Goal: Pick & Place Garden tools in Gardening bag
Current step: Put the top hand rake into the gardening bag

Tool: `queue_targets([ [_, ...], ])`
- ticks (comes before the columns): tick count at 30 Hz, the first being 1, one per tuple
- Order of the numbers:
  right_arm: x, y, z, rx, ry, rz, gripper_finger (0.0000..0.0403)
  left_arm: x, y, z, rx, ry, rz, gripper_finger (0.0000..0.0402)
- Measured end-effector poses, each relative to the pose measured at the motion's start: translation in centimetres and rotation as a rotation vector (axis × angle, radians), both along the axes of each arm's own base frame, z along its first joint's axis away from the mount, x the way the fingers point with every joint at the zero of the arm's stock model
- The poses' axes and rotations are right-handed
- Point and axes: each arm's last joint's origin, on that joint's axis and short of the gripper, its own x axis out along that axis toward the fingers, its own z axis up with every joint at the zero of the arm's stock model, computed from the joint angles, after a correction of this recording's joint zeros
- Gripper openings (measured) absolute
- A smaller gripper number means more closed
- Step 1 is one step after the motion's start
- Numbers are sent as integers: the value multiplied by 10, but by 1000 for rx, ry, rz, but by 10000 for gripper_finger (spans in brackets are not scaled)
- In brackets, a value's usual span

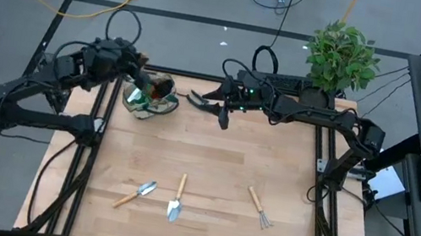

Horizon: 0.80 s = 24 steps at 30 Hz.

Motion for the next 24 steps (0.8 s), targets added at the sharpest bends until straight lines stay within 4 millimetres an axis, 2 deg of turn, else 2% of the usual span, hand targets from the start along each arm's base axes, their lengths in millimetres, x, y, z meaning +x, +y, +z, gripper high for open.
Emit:
queue_targets([
  [7, 0, 0, 0, 2, 3, 0, 178, -9, 8, 1, 22, -12, 164, 68],
  [14, 0, 0, 0, 16, 4, -4, 178, -13, 15, -1, -4, -108, 346, 68],
  [21, 0, 0, 0, 16, 4, -3, 176, -5, 22, -42, -39, -156, 474, 68],
  [24, 0, 0, 0, 16, 5, -4, 177, -2, 25, -50, -43, -214, 492, 68],
])
